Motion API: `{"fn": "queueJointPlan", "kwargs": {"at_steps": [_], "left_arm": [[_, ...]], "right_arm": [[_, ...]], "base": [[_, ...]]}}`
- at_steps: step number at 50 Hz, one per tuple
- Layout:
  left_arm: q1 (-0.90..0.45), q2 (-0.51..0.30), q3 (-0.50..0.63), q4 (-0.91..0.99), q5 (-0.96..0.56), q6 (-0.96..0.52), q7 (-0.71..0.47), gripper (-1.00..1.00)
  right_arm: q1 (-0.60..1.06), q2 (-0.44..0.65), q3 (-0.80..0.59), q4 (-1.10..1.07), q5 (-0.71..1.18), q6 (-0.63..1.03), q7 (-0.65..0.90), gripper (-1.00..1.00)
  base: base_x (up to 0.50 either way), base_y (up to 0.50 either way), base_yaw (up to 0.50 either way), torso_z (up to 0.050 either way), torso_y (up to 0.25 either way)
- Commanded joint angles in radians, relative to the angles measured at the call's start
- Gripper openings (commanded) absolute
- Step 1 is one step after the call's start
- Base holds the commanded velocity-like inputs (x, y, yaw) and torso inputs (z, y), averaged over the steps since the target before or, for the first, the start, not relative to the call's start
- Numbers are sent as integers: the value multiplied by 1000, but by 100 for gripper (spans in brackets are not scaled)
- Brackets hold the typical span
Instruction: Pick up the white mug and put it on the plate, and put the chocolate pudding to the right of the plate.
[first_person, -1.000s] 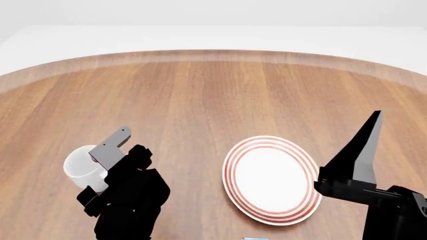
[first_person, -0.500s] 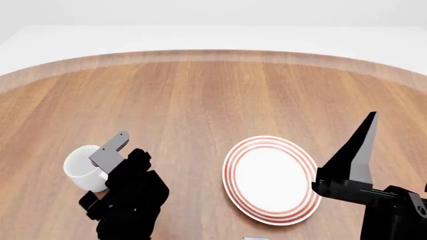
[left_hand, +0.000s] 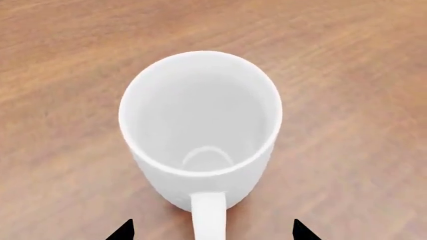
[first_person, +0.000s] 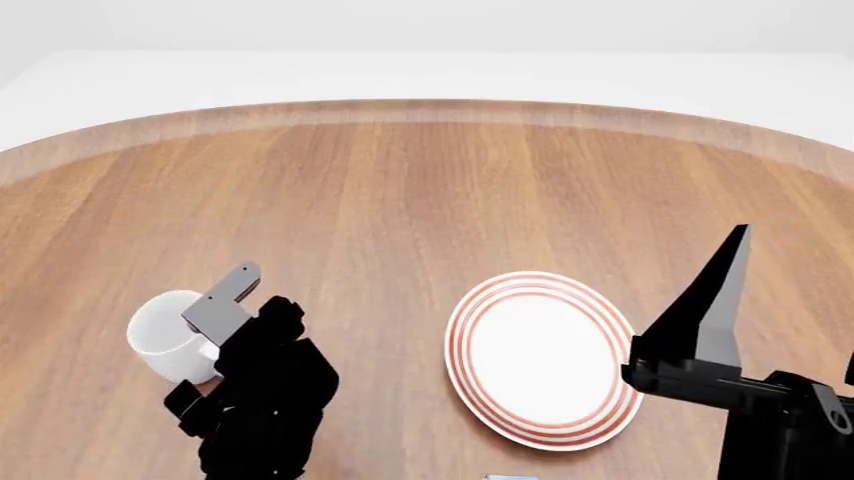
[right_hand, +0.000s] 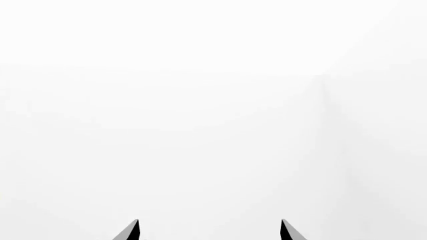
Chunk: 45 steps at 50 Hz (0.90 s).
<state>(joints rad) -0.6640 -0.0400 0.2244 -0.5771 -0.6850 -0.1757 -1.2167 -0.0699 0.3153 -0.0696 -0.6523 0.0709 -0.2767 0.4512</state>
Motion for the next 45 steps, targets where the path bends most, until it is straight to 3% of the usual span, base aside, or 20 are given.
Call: {"fn": "queueJointPlan", "kwargs": {"at_steps": [1, 40, 41, 45], "left_arm": [[-30, 4, 24, -74, -12, 33, 47, 100], [-65, -5, 53, -242, -56, 97, 89, 100], [-69, -4, 57, -251, -55, 94, 87, -100], [-65, -9, 74, -221, -54, 74, 73, -100]], "right_arm": [[1, 4, -3, 0, 0, 2, 4, 100], [2, 13, -15, 9, -4, 2, 18, 100], [2, 14, -15, 9, -4, 2, 18, 100], [3, 14, -17, 13, -4, 1, 19, 100]], "base": [[0, 0, 0, 0, 0], [0, 0, 0, 0, 0], [0, 0, 0, 0, 0], [0, 0, 0, 0, 0]]}}
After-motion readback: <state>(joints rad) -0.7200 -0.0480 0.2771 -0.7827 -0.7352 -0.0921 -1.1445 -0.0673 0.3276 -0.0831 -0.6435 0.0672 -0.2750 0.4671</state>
